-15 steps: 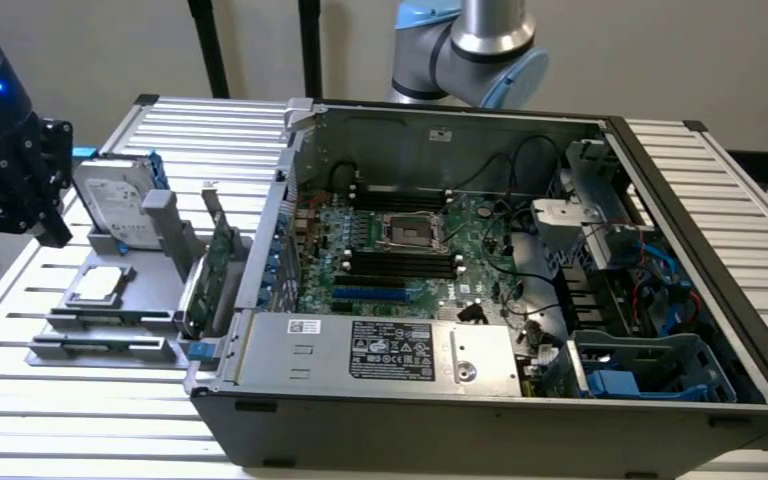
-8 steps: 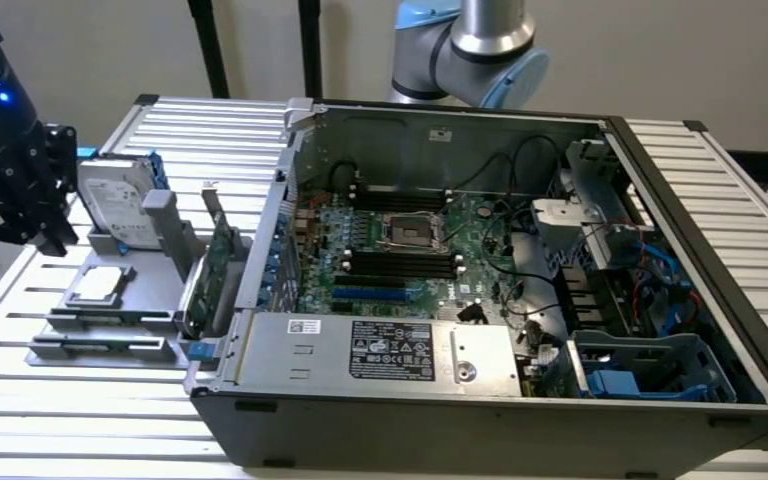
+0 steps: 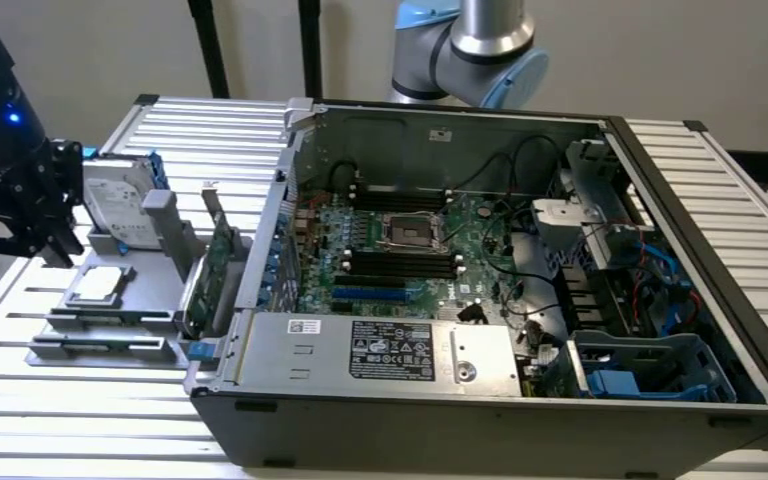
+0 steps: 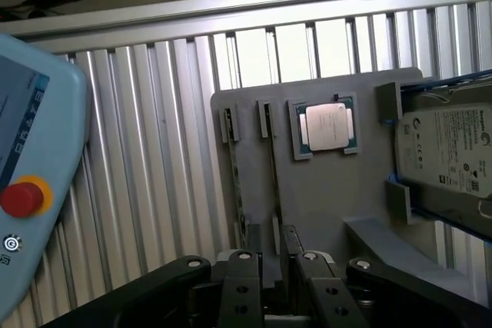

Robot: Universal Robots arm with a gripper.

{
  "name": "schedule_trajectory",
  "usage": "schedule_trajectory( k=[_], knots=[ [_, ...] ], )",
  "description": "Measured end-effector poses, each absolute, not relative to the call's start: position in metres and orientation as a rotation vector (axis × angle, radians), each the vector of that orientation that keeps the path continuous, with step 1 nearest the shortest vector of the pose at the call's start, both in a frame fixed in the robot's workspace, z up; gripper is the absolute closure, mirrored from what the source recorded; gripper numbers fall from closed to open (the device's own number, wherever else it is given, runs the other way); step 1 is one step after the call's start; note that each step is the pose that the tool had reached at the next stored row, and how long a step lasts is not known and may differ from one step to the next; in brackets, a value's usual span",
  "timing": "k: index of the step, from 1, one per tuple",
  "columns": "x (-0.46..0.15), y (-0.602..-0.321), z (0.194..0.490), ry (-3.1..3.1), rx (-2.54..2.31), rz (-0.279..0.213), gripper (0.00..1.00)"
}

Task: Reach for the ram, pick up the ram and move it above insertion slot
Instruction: 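Pick up the ram and move it above insertion slot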

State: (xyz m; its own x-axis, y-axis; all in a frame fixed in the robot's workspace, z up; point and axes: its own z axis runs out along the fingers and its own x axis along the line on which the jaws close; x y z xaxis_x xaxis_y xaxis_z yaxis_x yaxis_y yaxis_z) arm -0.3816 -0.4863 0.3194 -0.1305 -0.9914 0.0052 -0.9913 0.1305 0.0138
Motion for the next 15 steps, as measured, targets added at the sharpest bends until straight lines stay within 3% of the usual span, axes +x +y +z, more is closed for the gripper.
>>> schedule_trajectory(
  k=[6, 7, 15],
  knots=[
    [-0.382, -0.489, 0.308, -2.352, 2.063, -0.011, 0.73],
    [-0.382, -0.49, 0.307, -2.352, 2.063, -0.011, 0.67],
    [-0.383, -0.494, 0.292, -2.349, 2.066, -0.011, 0.67]
  ],
)
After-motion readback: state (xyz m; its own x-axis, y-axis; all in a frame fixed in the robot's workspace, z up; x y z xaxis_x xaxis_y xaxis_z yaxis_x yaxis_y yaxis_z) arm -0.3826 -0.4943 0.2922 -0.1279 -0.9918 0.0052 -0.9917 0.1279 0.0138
